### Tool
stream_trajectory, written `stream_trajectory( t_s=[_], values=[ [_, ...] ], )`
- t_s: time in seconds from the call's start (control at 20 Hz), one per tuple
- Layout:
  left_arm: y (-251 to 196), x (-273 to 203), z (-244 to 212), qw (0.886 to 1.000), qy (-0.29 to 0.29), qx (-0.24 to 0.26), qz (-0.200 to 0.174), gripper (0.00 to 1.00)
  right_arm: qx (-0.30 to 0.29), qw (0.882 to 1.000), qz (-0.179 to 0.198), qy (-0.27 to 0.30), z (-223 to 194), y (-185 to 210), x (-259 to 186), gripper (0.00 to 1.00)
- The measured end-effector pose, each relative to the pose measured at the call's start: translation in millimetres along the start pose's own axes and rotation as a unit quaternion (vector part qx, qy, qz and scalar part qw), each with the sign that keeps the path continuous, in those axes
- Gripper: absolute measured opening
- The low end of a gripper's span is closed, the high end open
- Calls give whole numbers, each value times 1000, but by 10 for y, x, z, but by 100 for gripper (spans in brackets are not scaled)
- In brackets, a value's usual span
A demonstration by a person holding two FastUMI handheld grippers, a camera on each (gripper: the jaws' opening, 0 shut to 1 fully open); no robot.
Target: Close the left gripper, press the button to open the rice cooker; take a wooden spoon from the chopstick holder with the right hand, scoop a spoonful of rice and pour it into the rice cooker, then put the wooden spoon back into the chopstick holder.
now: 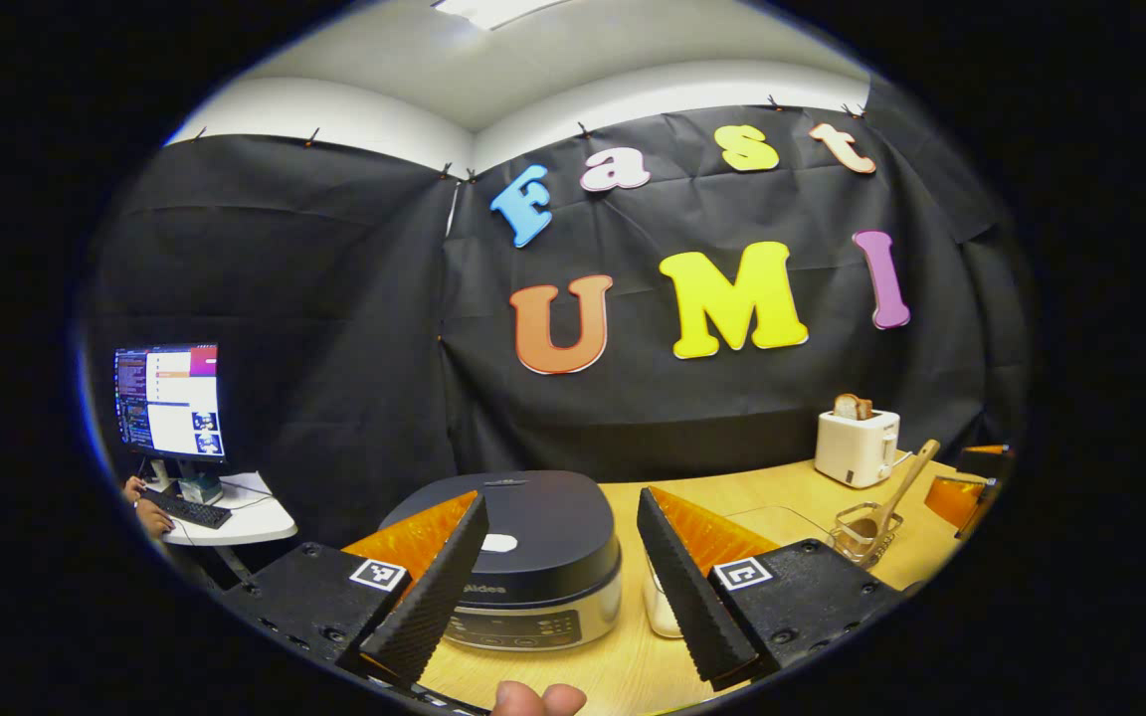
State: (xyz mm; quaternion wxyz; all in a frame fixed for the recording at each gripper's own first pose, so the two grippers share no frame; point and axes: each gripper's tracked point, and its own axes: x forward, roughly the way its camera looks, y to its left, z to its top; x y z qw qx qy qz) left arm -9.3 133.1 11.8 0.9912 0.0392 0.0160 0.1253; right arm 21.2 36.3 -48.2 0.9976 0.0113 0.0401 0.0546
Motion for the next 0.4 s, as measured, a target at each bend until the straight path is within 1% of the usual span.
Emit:
stream_trajectory(
  t_s=[0.1, 0.15, 0.2, 0.25, 0.3, 0.4],
  values=[
    [-226, -79, 11, 999, -2, -21, -29, 97, -2, 1000, -6, -20, 179, 32, -34, 91],
    [-292, -106, 15, 999, -2, -35, -36, 98, -1, 1000, -9, -29, 250, 43, -65, 95],
    [-342, -149, 18, 998, -4, -47, -40, 92, -1, 999, -12, -38, 303, 56, -102, 91],
    [-376, -189, 17, 998, -6, -54, -43, 99, -4, 999, -16, -45, 346, 61, -135, 91],
    [-400, -219, 10, 997, -9, -60, -44, 99, -9, 999, -20, -49, 362, 72, -172, 95],
    [-466, -295, 10, 997, -17, -56, -51, 98, -17, 999, -23, -43, 335, 104, -209, 95]
  ],
)
